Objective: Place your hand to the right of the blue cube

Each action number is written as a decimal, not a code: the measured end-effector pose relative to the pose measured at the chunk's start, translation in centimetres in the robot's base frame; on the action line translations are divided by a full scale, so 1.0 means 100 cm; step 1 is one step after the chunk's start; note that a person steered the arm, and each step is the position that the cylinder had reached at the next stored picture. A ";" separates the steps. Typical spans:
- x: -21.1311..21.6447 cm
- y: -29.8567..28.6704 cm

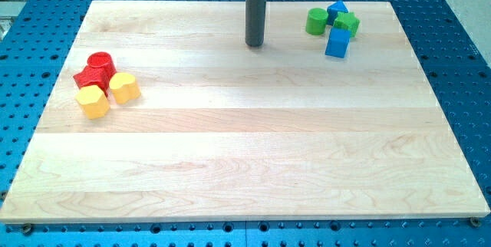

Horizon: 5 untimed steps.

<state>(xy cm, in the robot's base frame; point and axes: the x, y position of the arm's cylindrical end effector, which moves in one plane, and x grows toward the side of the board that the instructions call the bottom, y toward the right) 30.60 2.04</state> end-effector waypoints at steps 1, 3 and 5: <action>-0.001 0.000; -0.017 -0.019; 0.111 0.072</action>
<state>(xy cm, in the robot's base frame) 41.70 9.22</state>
